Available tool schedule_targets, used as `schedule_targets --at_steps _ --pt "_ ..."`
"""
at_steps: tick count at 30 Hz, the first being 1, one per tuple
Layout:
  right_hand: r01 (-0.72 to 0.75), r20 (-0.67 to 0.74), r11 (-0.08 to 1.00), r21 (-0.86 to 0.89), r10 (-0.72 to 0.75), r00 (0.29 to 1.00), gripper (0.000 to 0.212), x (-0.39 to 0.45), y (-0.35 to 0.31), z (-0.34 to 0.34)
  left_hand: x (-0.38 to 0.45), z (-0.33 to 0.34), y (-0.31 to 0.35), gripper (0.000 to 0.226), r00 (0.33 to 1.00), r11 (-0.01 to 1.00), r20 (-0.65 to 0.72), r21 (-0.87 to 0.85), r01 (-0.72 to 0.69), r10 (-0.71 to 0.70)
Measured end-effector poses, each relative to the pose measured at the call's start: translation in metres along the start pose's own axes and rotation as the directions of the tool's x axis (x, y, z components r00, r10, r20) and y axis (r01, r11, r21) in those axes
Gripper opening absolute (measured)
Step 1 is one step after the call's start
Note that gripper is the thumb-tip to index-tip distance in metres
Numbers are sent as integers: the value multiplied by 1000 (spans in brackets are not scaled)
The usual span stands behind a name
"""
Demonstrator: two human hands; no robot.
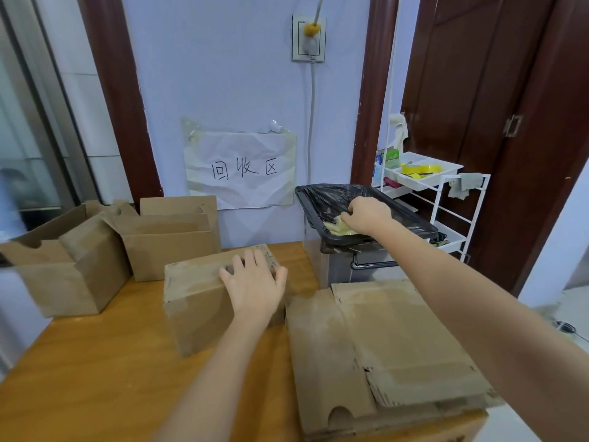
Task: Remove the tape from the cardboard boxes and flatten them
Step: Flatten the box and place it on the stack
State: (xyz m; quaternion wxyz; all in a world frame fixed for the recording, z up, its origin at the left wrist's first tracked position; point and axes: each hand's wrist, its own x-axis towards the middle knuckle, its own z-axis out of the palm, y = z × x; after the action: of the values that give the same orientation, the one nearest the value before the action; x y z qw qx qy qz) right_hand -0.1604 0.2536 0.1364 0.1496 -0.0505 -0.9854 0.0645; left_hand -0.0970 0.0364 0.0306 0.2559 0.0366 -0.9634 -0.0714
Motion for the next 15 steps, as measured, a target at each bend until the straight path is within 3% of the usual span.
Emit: schedule_targets --at_steps 7,15 --pt "144 -164 989 23 -138 977 29 -21 -29 -17 -5 -17 -12 42 993 995 54 -11 -102 103" --pt "319 -77 944 82 -313 947 28 -79 -91 -11 -26 -45 -36 42 982 993 147 -13 -117 118"
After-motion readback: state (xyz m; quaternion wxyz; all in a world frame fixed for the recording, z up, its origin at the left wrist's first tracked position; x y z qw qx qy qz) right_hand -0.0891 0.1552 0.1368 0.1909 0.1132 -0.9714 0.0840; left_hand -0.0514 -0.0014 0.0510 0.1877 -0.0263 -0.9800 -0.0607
